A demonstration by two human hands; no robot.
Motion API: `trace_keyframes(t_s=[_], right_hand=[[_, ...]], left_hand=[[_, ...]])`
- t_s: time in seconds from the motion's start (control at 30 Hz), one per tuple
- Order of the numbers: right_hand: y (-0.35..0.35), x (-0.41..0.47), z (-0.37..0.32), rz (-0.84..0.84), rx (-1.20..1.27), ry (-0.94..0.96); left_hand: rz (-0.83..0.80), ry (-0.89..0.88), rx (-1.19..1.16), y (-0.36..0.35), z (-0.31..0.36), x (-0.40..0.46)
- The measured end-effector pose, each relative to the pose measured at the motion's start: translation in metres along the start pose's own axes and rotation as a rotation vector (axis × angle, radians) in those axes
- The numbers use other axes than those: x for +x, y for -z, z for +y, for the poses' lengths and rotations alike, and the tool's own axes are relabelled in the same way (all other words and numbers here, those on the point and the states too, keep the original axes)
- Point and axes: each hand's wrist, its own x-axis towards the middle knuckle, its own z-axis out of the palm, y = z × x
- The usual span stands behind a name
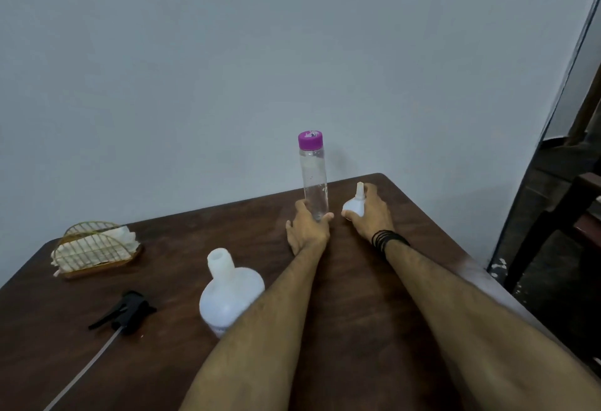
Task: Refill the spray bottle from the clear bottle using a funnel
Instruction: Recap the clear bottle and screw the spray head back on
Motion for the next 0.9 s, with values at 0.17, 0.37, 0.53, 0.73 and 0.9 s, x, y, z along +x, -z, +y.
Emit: trace_keyframes(t_s=[0.17, 0.37, 0.53, 0.73, 0.9], right_hand=[[-0.006, 0.031, 0.006, -0.001, -0.005, -0.030], [-0.012, 0.032, 0.012, 0.066, -0.026, 0.036], [-0.011, 0.014, 0.013, 0.188, -0.329, 0.268], [-0.017, -0.018, 0.006, 0.068, -0.522, 0.328], [-0.014, -0.049, -0.005, -0.022, -0.471, 0.375]], left_hand=[[0.010, 0.007, 0.047, -0.015, 0.003, 0.023], [0.044, -0.004, 0.027, -0.016, 0.000, 0.023], [0.044, -0.047, 0.076, -0.007, -0.005, 0.011], [-0.060, -0.173, 0.251, 0.005, -0.016, -0.028], [-0.218, -0.223, 0.347, 0.030, -0.012, -0.071]])
